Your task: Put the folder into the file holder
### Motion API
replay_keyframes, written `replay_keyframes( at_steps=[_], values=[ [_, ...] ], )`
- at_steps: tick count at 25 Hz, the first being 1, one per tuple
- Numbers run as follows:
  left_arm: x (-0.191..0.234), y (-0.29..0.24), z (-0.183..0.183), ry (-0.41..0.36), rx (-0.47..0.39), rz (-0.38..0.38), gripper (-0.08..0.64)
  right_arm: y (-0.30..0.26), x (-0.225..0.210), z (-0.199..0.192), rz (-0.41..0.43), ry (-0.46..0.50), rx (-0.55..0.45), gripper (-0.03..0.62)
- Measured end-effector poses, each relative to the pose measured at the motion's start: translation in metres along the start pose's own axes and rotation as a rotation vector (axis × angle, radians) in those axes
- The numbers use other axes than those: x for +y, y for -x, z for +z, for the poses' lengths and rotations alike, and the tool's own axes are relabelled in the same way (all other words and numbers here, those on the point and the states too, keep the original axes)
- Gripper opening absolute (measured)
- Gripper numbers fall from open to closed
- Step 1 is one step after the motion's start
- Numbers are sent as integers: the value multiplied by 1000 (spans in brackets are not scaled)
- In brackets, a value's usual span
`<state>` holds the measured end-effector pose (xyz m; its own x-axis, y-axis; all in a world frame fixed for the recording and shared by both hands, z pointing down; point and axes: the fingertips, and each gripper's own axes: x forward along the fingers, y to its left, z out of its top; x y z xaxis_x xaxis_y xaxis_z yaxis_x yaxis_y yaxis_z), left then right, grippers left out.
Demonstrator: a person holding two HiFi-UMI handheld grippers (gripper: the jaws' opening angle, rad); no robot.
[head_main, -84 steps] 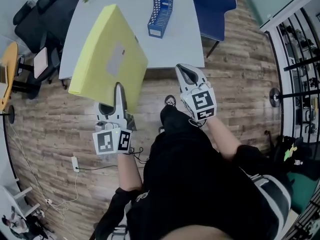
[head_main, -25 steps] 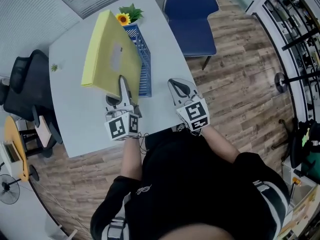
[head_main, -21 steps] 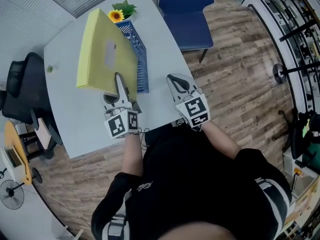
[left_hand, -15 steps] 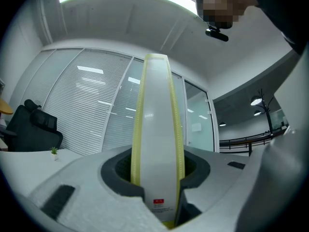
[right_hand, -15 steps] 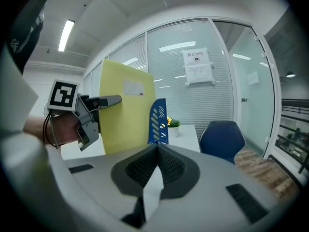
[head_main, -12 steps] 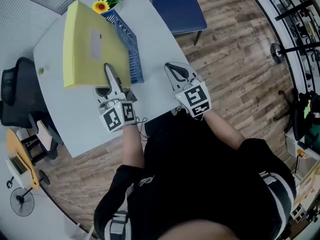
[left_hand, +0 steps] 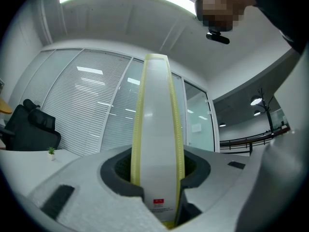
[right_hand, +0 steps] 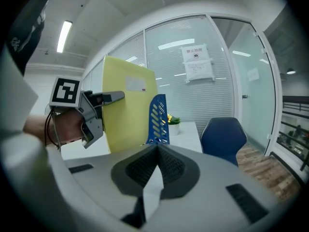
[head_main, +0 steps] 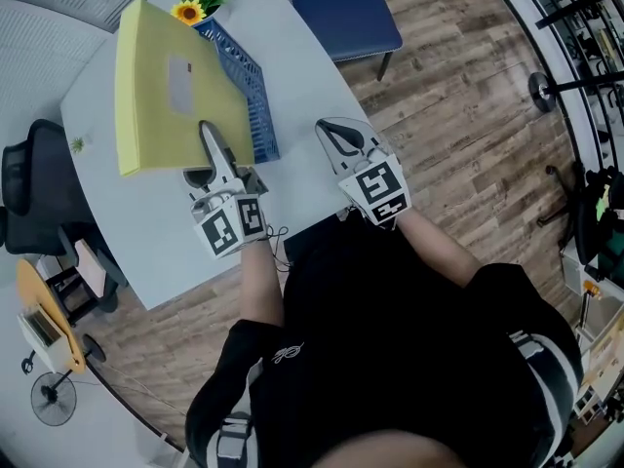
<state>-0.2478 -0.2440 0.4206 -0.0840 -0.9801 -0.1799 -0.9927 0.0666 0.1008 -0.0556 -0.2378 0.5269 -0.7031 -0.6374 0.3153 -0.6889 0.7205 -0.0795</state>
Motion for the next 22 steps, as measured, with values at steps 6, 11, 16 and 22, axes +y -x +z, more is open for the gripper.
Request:
replay_keyframes(
  at_steps=[6, 11, 16, 22],
  values=[
    [2, 3, 2, 23, -18, 15, 164, -1, -1, -1, 4, 5, 3, 5],
    [3, 3, 2, 30, -40, 28, 164, -1, 2, -7, 10, 3, 18, 5],
    [-2, 2, -6, -24, -31, 21, 167, -1, 3, -10, 16, -1, 25, 5],
    [0, 7, -18, -26, 4, 22, 173, -4, 4, -10, 18, -3, 26, 5]
  ],
)
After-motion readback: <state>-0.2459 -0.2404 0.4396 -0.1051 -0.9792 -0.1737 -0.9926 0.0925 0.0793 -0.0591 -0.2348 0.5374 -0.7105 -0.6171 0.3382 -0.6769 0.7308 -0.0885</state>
